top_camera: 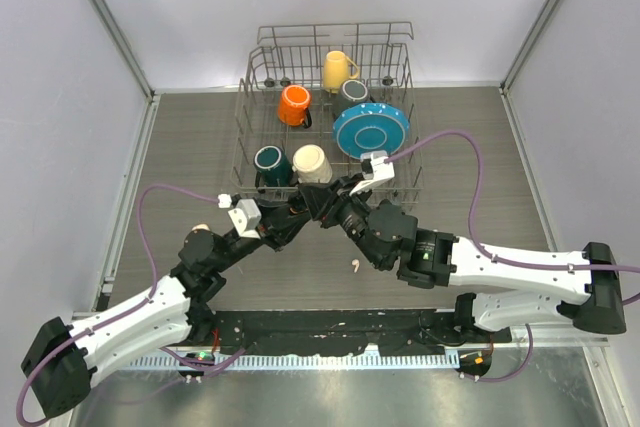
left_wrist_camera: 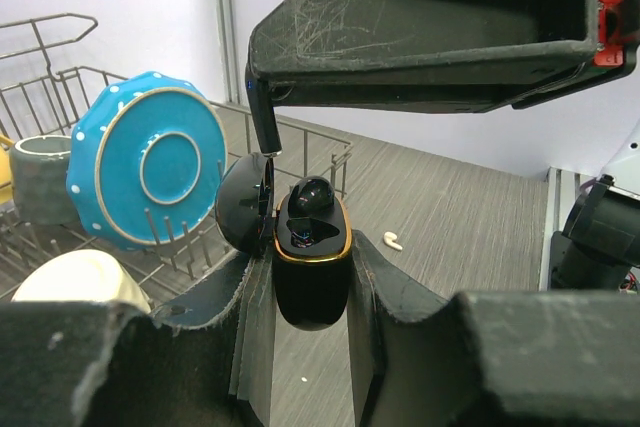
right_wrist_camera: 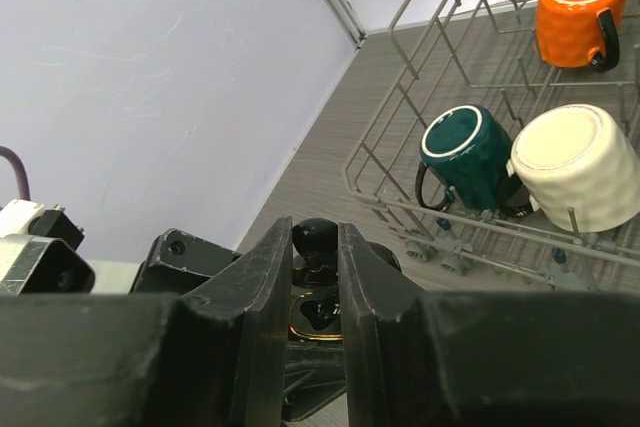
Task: Insert the wireless bluetooth earbuds into the charging case
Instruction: Place the earbud in the charging case.
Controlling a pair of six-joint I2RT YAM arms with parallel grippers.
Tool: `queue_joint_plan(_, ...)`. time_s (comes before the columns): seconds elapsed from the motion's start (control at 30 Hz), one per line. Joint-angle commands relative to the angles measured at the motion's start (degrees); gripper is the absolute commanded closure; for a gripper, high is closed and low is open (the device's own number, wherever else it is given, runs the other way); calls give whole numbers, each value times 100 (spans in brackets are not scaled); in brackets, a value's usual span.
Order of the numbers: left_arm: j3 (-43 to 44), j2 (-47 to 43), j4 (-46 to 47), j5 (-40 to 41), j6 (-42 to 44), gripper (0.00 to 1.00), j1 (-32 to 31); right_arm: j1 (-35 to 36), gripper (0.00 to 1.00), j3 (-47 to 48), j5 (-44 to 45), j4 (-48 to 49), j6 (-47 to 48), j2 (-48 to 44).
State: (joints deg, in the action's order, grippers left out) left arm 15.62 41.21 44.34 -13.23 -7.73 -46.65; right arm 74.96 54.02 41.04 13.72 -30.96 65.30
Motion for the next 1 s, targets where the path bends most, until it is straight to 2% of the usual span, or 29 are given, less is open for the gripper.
queue_joint_plan(0.0,214,1,462,66,-54,100,-19,54,99,-23,-43,448,-51,-8)
queue_joint_plan(0.97,223,-34,629,374,-115,100,-19,388,99,-216,247,404,-33,150)
